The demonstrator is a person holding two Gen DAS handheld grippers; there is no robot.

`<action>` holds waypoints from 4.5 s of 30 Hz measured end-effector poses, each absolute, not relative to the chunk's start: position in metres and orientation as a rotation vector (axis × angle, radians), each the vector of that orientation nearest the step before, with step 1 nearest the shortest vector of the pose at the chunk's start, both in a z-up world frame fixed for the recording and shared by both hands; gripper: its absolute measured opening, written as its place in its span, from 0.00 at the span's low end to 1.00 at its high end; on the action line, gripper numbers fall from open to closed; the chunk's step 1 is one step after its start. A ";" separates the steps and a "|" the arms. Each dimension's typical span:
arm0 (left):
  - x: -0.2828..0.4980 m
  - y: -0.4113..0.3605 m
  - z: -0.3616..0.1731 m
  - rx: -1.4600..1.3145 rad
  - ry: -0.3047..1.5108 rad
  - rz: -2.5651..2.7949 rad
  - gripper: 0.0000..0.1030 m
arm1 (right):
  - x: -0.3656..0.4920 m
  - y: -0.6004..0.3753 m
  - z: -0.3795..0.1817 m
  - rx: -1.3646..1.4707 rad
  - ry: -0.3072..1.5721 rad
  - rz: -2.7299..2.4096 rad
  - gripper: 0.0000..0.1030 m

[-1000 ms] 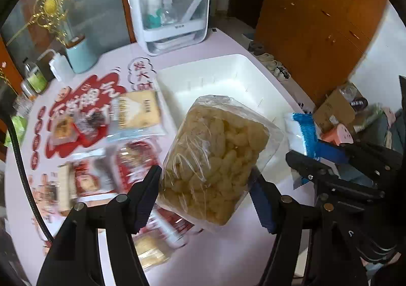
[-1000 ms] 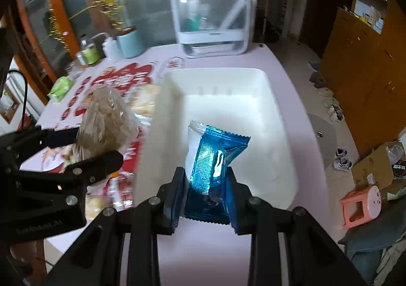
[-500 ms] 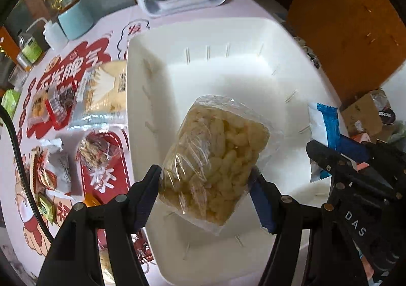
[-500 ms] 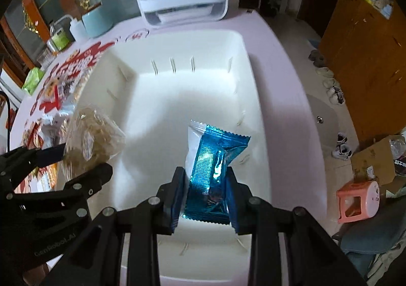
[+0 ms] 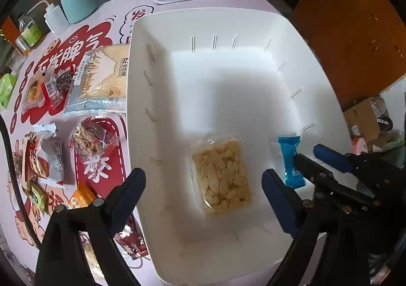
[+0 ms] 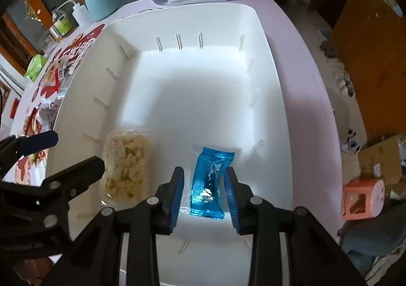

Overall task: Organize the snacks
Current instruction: 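Carry both snacks into the white tray and open both grippers, then withdraw both tools from the tray back over the snacks, then grasp the small clear nut bag with the left gripper while the right grasps the large puffed-snack bag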

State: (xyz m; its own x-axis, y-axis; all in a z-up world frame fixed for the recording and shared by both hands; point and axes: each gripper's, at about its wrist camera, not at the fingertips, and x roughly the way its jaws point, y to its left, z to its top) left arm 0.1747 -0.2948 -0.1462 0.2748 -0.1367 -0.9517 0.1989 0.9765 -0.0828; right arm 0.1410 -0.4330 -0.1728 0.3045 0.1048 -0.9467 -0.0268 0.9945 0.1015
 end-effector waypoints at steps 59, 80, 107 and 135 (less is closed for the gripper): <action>0.102 0.148 -0.057 -0.007 1.035 -0.039 0.99 | 0.036 -0.136 -0.091 0.120 1.041 0.107 0.63; 0.184 0.160 -0.163 0.079 1.208 -0.109 0.99 | 0.040 -0.115 -0.206 -0.016 1.191 0.142 0.90; 0.230 0.147 -0.238 0.091 1.431 -0.093 0.69 | 0.044 -0.095 -0.223 -0.149 1.285 0.188 0.79; 0.135 0.117 -0.079 0.155 1.112 -0.145 0.35 | 0.027 -0.120 -0.104 -0.043 0.996 0.163 0.68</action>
State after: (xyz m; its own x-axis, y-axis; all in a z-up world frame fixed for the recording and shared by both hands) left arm 0.1350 0.1174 -0.0793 0.4356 -0.0389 -0.8993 0.1937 0.9797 0.0514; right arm 0.0267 -0.1201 -0.1035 0.5325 0.1166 -0.8384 -0.1560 0.9870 0.0382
